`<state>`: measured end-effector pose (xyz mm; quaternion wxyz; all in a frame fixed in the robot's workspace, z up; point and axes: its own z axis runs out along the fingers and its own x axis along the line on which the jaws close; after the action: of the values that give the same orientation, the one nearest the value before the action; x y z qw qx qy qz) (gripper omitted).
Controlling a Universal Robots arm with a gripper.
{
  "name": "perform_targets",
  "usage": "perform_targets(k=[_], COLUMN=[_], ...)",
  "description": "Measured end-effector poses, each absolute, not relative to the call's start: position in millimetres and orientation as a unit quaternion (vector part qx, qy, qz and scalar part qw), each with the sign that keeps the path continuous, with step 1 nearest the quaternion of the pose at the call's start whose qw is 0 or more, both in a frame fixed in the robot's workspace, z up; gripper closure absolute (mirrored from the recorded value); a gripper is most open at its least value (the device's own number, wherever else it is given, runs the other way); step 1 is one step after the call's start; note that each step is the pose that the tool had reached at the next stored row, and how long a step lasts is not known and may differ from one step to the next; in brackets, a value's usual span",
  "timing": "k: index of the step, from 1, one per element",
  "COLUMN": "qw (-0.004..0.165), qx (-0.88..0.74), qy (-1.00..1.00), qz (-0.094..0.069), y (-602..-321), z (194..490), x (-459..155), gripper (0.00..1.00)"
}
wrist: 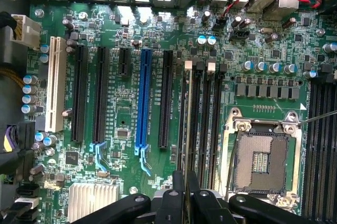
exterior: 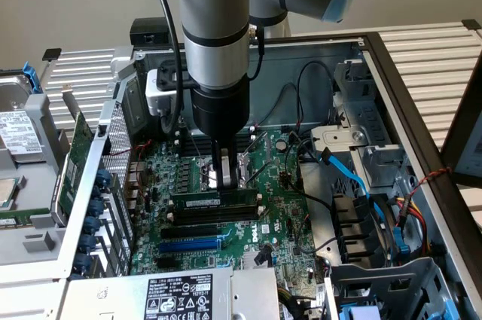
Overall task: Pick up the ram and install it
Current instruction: 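Insert the ram into the slot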
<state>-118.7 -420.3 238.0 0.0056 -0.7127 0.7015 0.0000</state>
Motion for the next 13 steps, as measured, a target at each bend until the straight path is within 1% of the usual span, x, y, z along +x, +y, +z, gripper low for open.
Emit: perform_targets(k=[13], qw=[0.006], qx=[-0.708], qy=[0.706], qz=[-0.001], y=[-420.3], z=[237.0], x=[-118.8], gripper=[0.86])
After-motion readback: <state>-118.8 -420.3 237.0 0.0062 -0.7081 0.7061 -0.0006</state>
